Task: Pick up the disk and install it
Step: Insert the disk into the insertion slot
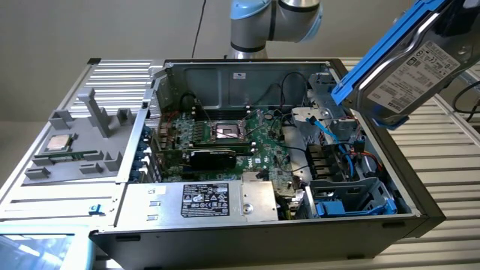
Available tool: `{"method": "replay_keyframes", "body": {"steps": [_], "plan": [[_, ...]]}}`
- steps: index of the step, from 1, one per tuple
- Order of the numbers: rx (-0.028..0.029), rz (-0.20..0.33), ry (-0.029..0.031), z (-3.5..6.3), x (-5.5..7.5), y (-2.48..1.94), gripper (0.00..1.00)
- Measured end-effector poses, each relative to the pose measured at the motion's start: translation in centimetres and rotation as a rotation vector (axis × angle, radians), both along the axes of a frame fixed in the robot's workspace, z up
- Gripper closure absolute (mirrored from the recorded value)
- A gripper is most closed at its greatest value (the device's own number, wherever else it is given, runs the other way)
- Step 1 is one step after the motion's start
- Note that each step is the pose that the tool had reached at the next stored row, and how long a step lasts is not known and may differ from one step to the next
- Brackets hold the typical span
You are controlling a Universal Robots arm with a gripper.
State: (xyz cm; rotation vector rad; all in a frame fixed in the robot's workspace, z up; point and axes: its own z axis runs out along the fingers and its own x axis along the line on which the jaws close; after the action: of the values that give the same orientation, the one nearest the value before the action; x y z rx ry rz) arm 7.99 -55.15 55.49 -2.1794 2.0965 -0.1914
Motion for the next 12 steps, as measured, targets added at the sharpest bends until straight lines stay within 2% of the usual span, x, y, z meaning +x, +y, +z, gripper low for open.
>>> {"method": "replay_keyframes", "body": {"steps": [7,12], "plan": [[-0.0056,0.000,-0.0513,-0.27,-0.9,0.00,0.61],[-0.0144,0.000,-0.0852,-0.51,-1.7,0.00,0.61]]}}
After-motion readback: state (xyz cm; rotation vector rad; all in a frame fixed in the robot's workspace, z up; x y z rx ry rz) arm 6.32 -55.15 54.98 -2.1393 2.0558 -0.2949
